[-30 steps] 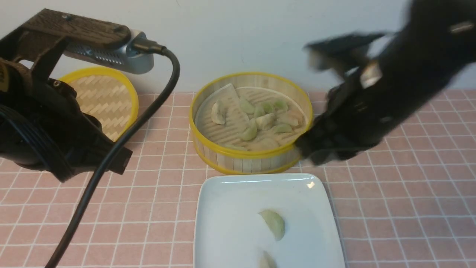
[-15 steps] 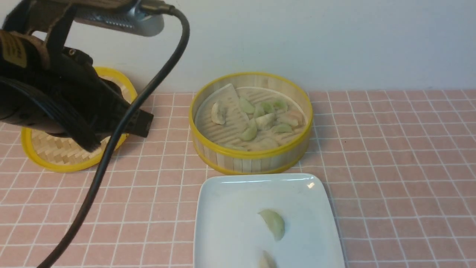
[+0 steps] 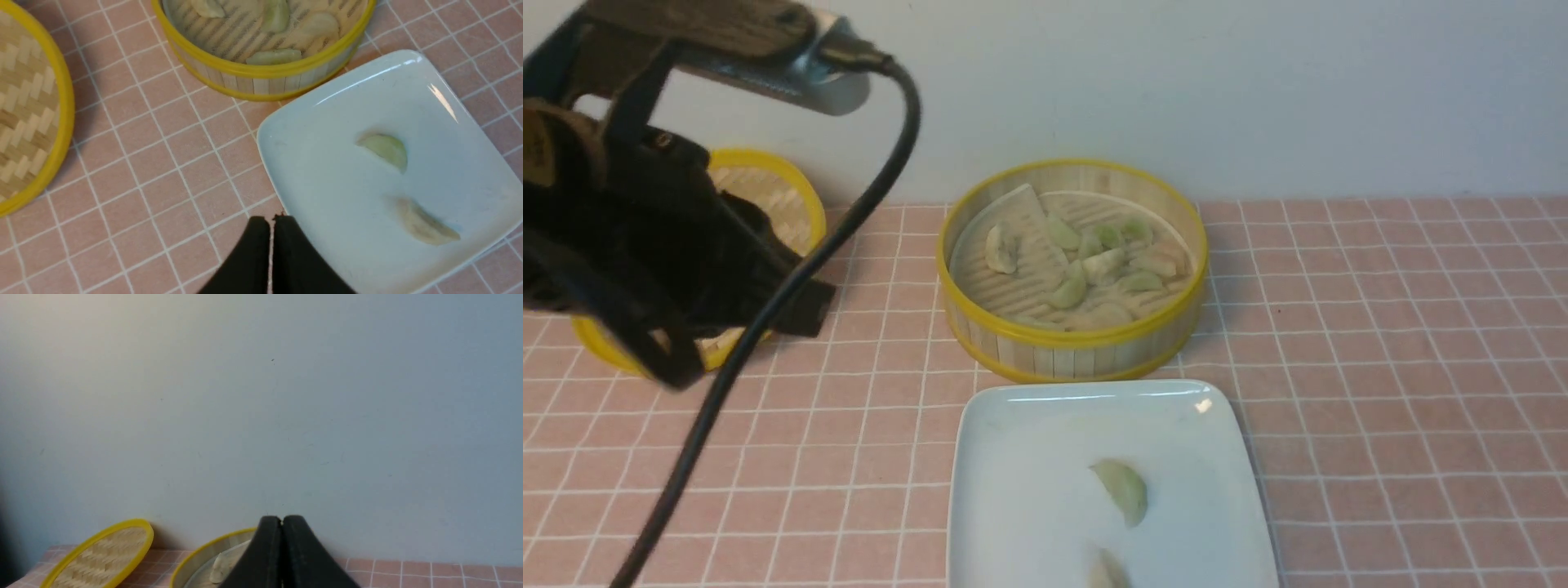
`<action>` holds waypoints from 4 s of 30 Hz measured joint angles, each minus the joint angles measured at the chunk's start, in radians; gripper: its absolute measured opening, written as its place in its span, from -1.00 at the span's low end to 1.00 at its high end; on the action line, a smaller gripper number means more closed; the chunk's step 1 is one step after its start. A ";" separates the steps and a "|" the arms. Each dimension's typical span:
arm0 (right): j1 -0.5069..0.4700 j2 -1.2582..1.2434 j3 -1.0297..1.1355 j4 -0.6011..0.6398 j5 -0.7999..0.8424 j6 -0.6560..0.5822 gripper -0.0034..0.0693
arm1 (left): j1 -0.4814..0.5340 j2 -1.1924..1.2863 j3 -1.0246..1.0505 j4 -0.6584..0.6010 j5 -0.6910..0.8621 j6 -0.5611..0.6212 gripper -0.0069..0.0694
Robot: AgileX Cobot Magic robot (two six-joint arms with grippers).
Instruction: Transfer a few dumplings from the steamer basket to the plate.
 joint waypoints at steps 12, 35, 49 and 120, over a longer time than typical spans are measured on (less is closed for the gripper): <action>0.000 0.000 0.000 -0.002 0.000 -0.012 -0.95 | 0.000 -0.677 0.487 0.067 -0.363 -0.028 -0.83; 0.000 0.000 0.000 -0.002 0.000 -0.013 -0.95 | 0.093 -0.997 0.632 0.117 -0.325 -0.009 -0.83; 0.000 0.000 0.000 -0.002 0.000 -0.014 -0.95 | 0.504 -1.048 1.174 -0.113 -0.636 0.168 -0.83; -0.556 -0.001 0.446 0.704 -0.143 -0.825 -0.95 | 0.404 -1.049 1.176 -0.056 -0.592 0.173 -0.83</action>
